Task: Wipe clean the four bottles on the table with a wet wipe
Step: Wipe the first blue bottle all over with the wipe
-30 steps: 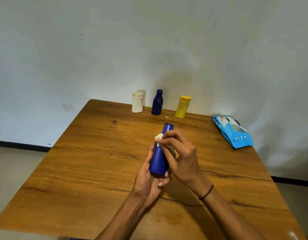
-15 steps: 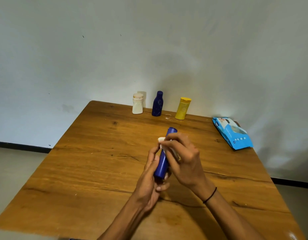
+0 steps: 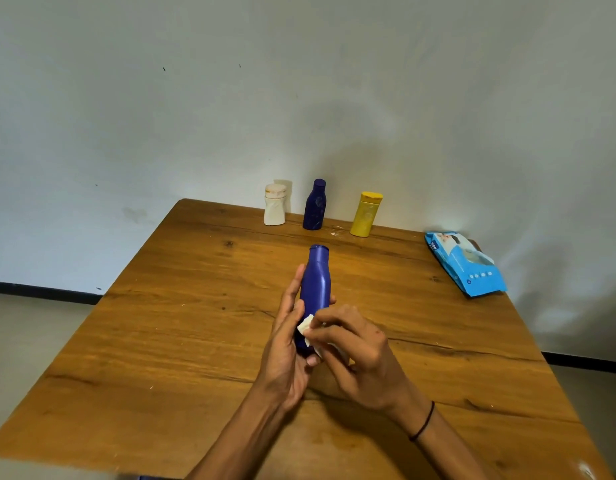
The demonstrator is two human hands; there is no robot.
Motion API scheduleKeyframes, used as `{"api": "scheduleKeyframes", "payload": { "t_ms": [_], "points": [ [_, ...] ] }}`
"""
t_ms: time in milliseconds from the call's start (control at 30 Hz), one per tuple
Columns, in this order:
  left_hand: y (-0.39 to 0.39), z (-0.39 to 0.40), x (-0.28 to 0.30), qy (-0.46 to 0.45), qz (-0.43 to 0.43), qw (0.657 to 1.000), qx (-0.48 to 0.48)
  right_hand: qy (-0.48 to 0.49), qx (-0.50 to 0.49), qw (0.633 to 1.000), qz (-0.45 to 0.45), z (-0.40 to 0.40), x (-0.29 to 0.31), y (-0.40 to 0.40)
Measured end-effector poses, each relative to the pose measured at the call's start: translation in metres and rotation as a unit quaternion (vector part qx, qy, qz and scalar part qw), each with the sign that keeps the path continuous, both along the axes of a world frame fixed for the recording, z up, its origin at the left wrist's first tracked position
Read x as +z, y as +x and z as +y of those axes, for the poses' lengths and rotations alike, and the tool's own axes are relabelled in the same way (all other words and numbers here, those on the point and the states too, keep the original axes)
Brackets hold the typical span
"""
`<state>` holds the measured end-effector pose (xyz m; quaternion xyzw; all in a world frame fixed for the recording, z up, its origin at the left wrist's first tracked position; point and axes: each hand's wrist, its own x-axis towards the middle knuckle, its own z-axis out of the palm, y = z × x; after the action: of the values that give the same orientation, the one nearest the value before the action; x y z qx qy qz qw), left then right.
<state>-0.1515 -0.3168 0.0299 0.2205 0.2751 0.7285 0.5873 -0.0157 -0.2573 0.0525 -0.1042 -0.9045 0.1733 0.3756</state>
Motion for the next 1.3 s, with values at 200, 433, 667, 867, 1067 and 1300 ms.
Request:
{"api": "scheduleKeyframes", "payload": {
  "t_ms": [200, 433, 667, 867, 1067, 1300],
  "points": [
    [0.011, -0.003, 0.003, -0.05, 0.01, 0.998, 0.027, -0.004, -0.086, 0.996, 0.008, 0.033, 0.026, -0.013],
    [0.008, -0.006, 0.004, -0.066, -0.065, 0.995, 0.039, -0.025, -0.068, 0.997, -0.009, 0.004, 0.007, -0.008],
    [0.01, -0.009, -0.001, -0.054, -0.078, 0.994, -0.046, 0.014, -0.058, 0.998, -0.016, -0.002, -0.009, 0.008],
    [0.017, -0.007, -0.002, -0.039, -0.101, 0.99, -0.089, -0.007, -0.127, 0.992, 0.022, 0.039, 0.02, -0.011],
    [0.008, 0.0, -0.005, -0.03, -0.137, 0.989, -0.046, -0.018, -0.07, 0.997, 0.001, 0.007, 0.011, -0.01],
    [0.006, 0.004, -0.026, -0.08, -0.181, 0.978, -0.067, 0.007, -0.004, 0.999, -0.039, -0.012, -0.004, 0.007]
  ]
}}
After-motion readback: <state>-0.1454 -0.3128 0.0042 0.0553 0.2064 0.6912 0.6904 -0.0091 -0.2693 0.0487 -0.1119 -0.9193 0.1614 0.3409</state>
